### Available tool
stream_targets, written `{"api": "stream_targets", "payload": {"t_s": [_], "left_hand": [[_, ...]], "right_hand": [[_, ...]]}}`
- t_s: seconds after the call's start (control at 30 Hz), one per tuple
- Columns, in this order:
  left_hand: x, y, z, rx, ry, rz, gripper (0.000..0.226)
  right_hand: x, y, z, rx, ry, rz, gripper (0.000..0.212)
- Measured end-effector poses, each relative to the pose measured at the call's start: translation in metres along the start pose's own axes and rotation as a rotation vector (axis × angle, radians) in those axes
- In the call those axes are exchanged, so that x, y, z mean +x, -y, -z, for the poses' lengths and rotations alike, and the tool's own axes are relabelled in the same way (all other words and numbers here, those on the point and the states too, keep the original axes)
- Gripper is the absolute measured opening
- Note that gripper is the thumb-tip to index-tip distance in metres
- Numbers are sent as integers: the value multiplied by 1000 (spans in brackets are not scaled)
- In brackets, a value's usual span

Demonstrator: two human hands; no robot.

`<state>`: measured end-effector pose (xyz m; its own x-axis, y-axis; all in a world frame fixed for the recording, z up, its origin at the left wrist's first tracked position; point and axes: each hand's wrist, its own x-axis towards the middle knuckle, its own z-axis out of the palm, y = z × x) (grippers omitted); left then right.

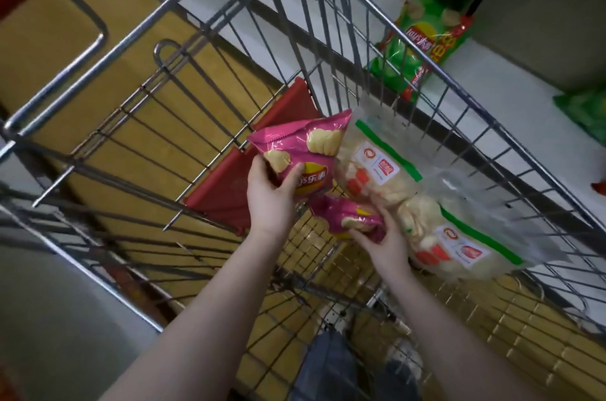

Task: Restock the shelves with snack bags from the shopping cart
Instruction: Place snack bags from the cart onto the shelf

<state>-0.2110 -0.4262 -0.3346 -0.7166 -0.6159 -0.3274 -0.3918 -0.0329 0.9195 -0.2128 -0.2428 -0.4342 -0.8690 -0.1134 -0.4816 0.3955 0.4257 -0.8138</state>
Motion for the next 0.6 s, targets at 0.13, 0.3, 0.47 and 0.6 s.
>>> {"api": "stream_targets", "payload": {"t_s": [0.13,0.3,0.47,0.6], "left_hand": [[-9,-5,1,0,-33,-23,28],[-33,-52,2,-78,-117,-33,28],[-58,-97,-17,-91,-81,-94,27],[-97,-144,-50,-116,61,-174,36]], "right_hand": [[-8,7,5,1,13,-14,53],[-45,44,48,167,-38,-43,20],[-91,101,98,396,-107,-74,26],[-130,154,149,558,-223,-36,33]]}}
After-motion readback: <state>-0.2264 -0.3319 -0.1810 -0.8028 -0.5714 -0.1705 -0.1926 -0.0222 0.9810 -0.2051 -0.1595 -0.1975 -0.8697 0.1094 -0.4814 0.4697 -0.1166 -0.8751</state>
